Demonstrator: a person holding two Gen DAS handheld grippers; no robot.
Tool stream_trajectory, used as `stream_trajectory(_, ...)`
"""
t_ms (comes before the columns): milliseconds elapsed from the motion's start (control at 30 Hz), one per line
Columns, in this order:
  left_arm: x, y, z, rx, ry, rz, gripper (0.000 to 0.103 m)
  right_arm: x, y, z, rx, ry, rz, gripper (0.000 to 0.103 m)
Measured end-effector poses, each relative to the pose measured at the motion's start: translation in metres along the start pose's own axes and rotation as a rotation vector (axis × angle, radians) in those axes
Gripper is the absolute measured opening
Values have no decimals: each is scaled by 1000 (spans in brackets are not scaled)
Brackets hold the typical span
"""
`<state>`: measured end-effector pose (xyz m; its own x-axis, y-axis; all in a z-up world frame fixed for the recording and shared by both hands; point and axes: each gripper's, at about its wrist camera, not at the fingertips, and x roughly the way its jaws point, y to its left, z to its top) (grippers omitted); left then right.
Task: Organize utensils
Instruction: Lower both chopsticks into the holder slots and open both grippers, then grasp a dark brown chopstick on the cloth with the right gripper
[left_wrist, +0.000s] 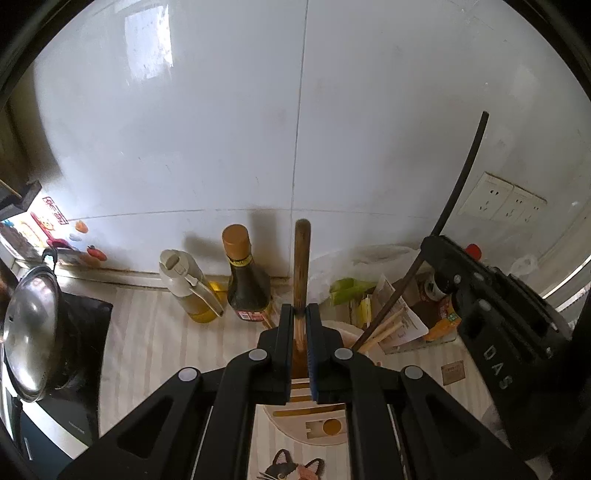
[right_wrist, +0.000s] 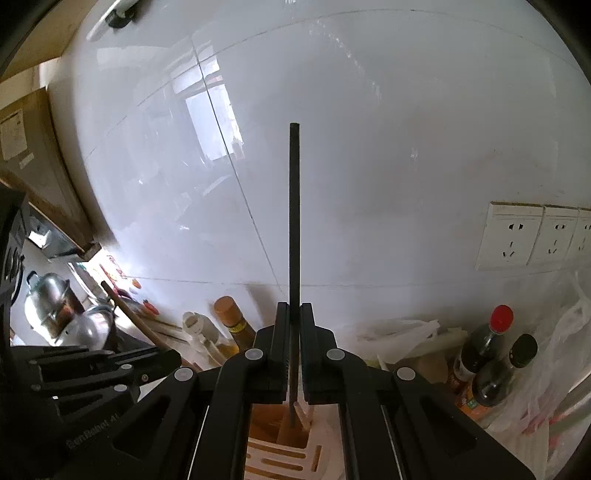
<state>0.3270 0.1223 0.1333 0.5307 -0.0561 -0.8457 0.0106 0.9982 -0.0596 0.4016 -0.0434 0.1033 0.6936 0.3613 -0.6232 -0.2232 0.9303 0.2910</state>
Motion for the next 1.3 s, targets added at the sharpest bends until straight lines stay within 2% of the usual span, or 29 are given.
stream_trajectory(133, -1, 6, 0, -39, 6, -1, 10, 7, -1, -7, -11, 31, 15, 6)
stream_trajectory(200, -6, 9, 0, -62, -10, 7, 17, 8, -3, -9, -4, 47, 23, 10)
stream_trajectory(233, -10, 10, 0, -69, -20, 10, 33, 7, -4, -10, 0, 53, 27, 21)
stream_trajectory(267, -14, 12, 0, -76, -36, 12, 54, 6, -5, -9, 6, 56, 33, 35)
stream_trajectory(333, -27, 16, 0, -96, -80, 33, 77, -2, -7, -9, 21, 42, 42, 39)
stream_trajectory(433, -40, 22, -2, -108, -112, 55, 84, -17, -10, -7, 34, 25, 45, 43)
stream_trajectory(467, -43, 25, -4, -106, -124, 76, 96, -22, -11, -6, 37, 23, 40, 46)
stream_trajectory(500, -46, 26, -7, -100, -138, 91, 102, -29, -13, -6, 45, 16, 35, 49)
stream_trajectory(567, -53, 29, -16, -90, -177, 139, 103, -39, -16, -8, 52, 11, 15, 65)
stream_trajectory(600, -55, 30, -21, -83, -187, 165, 103, -46, -18, -10, 58, 9, 1, 70)
stream_trajectory(667, -56, 33, -33, -75, -196, 201, 103, -56, -21, -14, 62, 4, -19, 89)
stream_trajectory(767, -53, 36, -51, -82, -184, 189, 103, -70, -28, -27, 70, 9, -57, 103)
stream_trajectory(1000, -39, 27, -111, -78, -144, 176, 103, -101, -61, -83, 142, 8, -113, 103)
stream_trajectory(1100, -25, 12, -140, -46, -97, 172, 103, -106, -81, -116, 174, 76, -160, 103)
stream_trajectory(1200, -1, -5, -160, -4, -34, 162, 103, -104, -109, -157, 224, 193, -203, 102)
stream_trajectory(1233, 8, -11, -167, 6, -10, 156, 103, -102, -117, -169, 240, 228, -210, 94)
stream_trajectory(1267, 19, -17, -175, 17, 14, 156, 103, -99, -128, -188, 264, 282, -229, 83)
stream_trajectory(1300, 29, -23, -181, 29, 37, 161, 103, -95, -136, -203, 281, 323, -244, 77)
